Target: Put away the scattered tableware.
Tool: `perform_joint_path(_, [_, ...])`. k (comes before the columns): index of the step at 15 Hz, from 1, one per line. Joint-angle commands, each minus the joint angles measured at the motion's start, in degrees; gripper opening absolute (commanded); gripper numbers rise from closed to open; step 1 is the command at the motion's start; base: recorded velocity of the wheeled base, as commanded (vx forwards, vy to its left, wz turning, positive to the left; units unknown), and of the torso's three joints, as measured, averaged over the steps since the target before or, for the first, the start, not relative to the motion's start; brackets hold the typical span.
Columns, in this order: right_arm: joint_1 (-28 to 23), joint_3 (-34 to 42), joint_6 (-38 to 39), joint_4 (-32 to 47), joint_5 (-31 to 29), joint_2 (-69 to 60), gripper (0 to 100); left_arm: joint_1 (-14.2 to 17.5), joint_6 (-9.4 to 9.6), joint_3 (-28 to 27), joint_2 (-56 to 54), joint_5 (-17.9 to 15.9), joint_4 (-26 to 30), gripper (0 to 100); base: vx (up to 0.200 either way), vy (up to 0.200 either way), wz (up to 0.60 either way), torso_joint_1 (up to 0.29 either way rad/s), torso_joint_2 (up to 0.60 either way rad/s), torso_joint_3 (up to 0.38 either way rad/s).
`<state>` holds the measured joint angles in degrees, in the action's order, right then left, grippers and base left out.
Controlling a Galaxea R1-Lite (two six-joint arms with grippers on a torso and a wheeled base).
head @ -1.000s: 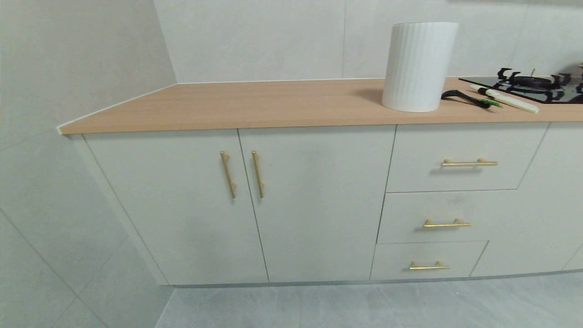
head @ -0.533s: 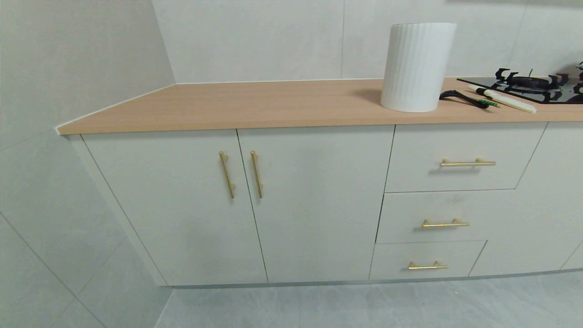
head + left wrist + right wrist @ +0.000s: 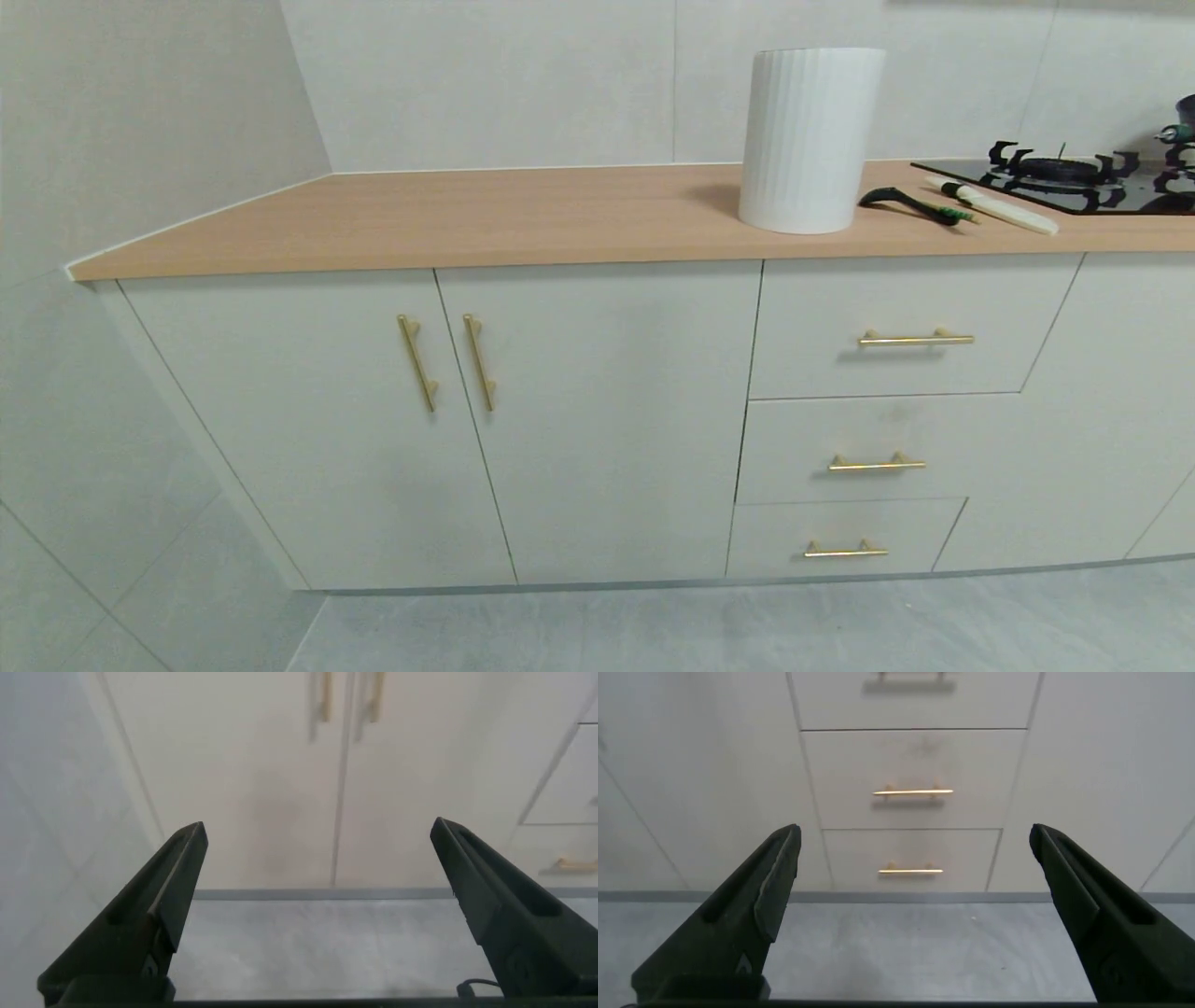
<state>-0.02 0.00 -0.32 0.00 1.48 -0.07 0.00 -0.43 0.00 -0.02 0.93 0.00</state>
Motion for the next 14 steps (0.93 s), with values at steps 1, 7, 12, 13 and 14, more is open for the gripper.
perform_joint_path(1, [0.02,0.0,-0.03,0.0,0.02,0.07,100,0.0,-0.01,0.0,0.02,0.04,0.0,100,0.0,-0.2,0.0,-0.002,0.0,0.002])
perform_joint_path(7, [0.02,0.0,-0.03,0.0,0.02,0.07,100,0.0,-0.01,0.0,0.02,0.04,0.0,100,0.0,-0.1,0.0,0.0,0.0,-0.001])
perform_joint_path(12, [0.02,0.0,-0.12,0.0,0.02,0.07,100,0.0,-0.01,0.0,0.02,0.04,0.0,100,0.16,0.0,0.0,-0.001,0.0,0.003])
perform_joint_path(13, [-0.06,0.0,-0.12,0.0,0.02,0.07,100,0.0,-0.01,0.0,0.02,0.04,0.0,100,0.2,0.0,0.0,0.002,0.0,0.002])
perform_joint_path(14, [-0.06,0.0,-0.12,0.0,0.02,0.07,100,0.0,-0.01,0.0,0.02,0.04,0.0,100,0.2,0.0,0.0,0.002,0.0,0.002])
